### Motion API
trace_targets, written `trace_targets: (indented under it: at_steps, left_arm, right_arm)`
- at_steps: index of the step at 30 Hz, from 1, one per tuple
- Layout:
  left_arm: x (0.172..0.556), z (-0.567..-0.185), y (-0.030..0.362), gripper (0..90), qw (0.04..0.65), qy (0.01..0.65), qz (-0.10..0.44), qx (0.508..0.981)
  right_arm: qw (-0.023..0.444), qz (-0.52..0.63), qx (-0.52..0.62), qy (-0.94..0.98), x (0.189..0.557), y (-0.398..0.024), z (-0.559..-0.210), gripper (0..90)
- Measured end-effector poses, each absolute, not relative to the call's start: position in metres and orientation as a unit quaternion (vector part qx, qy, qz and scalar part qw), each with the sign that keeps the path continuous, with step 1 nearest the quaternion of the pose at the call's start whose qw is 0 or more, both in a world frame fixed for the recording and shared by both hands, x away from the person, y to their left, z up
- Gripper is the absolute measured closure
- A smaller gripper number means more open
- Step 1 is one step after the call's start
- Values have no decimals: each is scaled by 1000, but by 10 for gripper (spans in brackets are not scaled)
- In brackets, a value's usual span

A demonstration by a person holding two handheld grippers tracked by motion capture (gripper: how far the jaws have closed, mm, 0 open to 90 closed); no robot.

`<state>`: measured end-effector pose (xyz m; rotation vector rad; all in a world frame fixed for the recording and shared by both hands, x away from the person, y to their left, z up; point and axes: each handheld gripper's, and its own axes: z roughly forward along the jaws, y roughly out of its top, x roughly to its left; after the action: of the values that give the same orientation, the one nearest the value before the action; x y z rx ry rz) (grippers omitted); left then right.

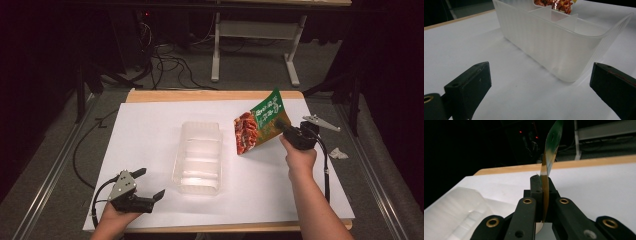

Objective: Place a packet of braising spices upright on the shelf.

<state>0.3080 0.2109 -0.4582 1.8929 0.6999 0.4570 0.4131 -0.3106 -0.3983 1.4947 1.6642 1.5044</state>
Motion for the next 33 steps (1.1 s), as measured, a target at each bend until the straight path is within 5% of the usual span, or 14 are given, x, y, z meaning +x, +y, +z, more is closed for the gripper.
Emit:
trace_targets:
  at_steps: [13, 33]
  left_arm:
    - [308, -457, 213, 41, 515, 292, 193, 783]
    - [309, -457, 212, 34, 514, 302, 201, 778]
  right_arm:
    - [245, 569, 474, 626, 398, -281, -357, 900]
    - [272, 590, 414, 637, 303, -331, -340, 900]
